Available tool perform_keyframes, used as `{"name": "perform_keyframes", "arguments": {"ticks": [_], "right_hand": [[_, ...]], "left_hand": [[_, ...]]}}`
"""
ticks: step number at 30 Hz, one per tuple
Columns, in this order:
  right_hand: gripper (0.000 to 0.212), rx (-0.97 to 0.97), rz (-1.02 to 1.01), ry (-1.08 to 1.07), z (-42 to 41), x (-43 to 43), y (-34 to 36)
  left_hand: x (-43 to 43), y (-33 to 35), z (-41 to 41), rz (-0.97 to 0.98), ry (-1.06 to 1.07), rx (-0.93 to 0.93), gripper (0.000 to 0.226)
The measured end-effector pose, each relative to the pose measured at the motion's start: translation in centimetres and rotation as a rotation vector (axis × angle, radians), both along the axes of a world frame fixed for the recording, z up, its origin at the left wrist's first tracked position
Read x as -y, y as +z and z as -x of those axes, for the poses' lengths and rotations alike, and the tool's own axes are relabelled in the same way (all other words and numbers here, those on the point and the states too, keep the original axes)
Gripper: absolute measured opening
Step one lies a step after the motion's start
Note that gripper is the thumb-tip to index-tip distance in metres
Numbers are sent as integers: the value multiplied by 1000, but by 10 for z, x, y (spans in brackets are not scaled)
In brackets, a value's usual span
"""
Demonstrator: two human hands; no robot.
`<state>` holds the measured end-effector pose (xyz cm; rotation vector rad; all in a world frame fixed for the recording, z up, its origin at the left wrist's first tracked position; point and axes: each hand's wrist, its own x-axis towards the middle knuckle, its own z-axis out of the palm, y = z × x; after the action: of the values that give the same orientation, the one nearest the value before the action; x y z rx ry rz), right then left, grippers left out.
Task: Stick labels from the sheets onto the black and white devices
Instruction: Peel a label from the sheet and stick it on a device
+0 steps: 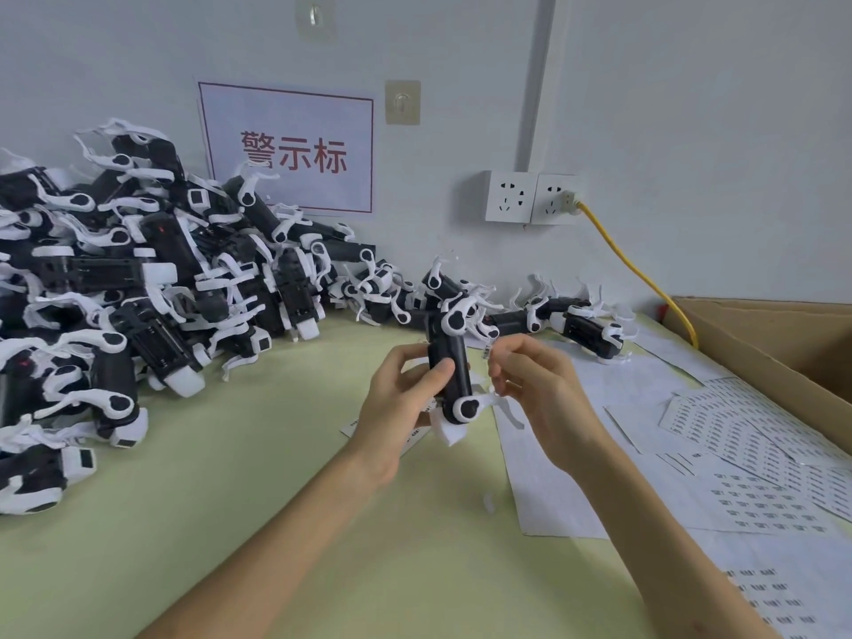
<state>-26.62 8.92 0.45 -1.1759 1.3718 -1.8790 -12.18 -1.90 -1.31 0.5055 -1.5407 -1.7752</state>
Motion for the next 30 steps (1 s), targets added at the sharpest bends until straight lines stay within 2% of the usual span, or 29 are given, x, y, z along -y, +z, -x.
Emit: {"name": "perform_keyframes", "arguments": {"ticks": [9, 15, 23, 30], "right_hand": [[16, -108, -47, -80, -8, 3, -1], [11, -173, -53, -110, -8, 4, -3], [12, -243, -53, -133, -6, 6, -7], [11, -273, -54, -172, -9, 8, -8]], "left_hand": [[-6, -11, 4, 62, 15, 30, 31], [-7, -11, 4, 79, 51, 9, 51], [-6, -16, 7, 176, 118, 12, 49], [-4, -19, 8, 226, 157, 22, 59]]}}
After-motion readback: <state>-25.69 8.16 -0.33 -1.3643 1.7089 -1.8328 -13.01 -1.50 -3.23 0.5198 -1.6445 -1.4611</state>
